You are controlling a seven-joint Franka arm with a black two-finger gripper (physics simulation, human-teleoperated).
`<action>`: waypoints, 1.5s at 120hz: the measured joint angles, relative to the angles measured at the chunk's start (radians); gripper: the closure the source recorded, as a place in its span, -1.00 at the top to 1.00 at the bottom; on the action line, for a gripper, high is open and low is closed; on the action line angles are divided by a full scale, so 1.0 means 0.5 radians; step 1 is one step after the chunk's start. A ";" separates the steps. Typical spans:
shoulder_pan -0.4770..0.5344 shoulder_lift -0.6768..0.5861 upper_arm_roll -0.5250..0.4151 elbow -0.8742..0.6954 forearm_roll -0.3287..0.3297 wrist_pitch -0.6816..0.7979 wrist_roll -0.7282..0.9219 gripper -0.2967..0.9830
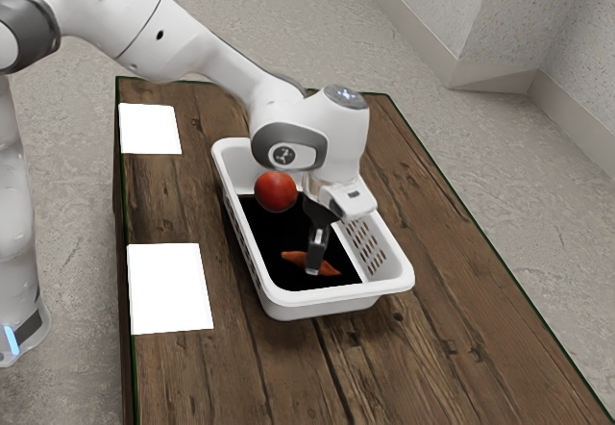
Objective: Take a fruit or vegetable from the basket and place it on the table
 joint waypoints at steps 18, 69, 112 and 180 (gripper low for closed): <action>0.005 0.000 -0.002 -0.001 0.001 0.001 -0.023 0.00; 0.008 -0.031 -0.028 0.006 0.017 -0.025 -0.108 -0.31; 0.148 -0.176 -0.008 0.364 0.062 -0.327 -0.172 -0.31; 1.458 -0.223 -0.001 0.774 0.091 -1.096 -0.227 -0.31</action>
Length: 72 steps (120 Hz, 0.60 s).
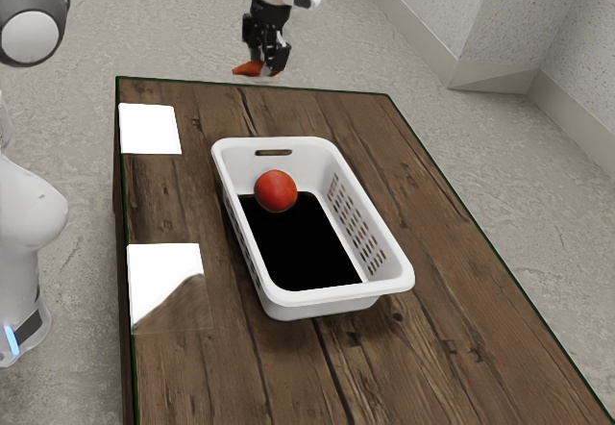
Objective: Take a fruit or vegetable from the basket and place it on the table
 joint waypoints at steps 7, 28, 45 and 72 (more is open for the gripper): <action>0.066 0.007 0.000 -0.005 0.002 -0.037 -0.003 -0.31; 0.149 0.069 0.040 -0.179 0.002 0.001 -0.011 -0.31; 0.157 0.078 0.058 -0.203 -0.006 0.045 -0.014 0.01; 0.150 0.078 0.061 -0.189 -0.024 0.068 0.028 0.42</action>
